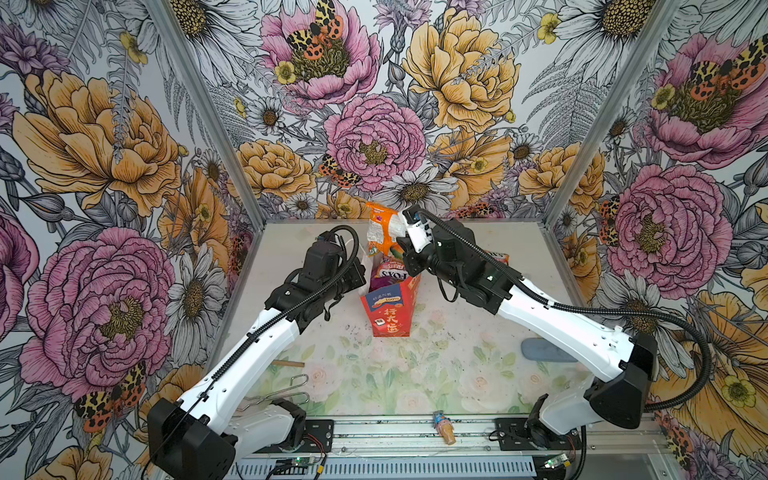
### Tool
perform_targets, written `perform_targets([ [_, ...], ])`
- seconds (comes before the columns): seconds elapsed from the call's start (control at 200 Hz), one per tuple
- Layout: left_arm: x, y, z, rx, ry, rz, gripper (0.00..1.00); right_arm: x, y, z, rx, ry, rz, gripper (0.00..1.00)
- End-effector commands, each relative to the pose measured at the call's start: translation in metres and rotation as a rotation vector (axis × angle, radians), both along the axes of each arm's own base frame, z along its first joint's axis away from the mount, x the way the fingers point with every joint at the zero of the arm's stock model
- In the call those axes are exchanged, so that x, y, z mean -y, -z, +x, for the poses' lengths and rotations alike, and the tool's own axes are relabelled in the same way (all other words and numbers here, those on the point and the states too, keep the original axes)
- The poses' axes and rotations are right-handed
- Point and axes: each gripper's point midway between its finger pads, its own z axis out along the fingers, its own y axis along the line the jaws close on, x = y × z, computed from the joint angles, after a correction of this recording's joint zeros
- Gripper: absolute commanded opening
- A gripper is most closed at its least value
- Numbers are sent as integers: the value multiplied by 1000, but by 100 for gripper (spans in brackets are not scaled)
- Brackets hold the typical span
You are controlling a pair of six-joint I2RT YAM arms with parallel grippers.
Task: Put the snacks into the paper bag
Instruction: 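Lower the orange FOX'S bag into the paper bag and open the right gripper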
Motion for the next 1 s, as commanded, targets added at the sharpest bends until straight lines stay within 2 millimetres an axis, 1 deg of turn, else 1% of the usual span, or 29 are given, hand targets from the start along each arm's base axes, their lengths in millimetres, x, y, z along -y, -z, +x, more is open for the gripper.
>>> perform_targets([
  [0.0, -2, -5, -5, 7, -5, 2, 0, -3, -6, 3, 67, -4, -19, 0],
  [0.175, -4, -5, -5, 7, -11, 3, 0, 1, 6, 7, 75, 18, -65, 0],
  [0.525, -4, -3, -5, 3, -12, 3, 0, -7, 25, 7, 86, -21, -124, 0],
  [0.691, -5, -3, -5, 3, -15, 4, 0, -9, 25, 1, 78, -33, -102, 0],
  [0.841, -5, -3, -4, 3, -15, 2, 0, -5, 21, -5, 92, -30, -94, 0],
  [0.996, -4, -3, -5, 3, -12, 1, 0, -2, 29, -10, 110, -49, -108, 0],
])
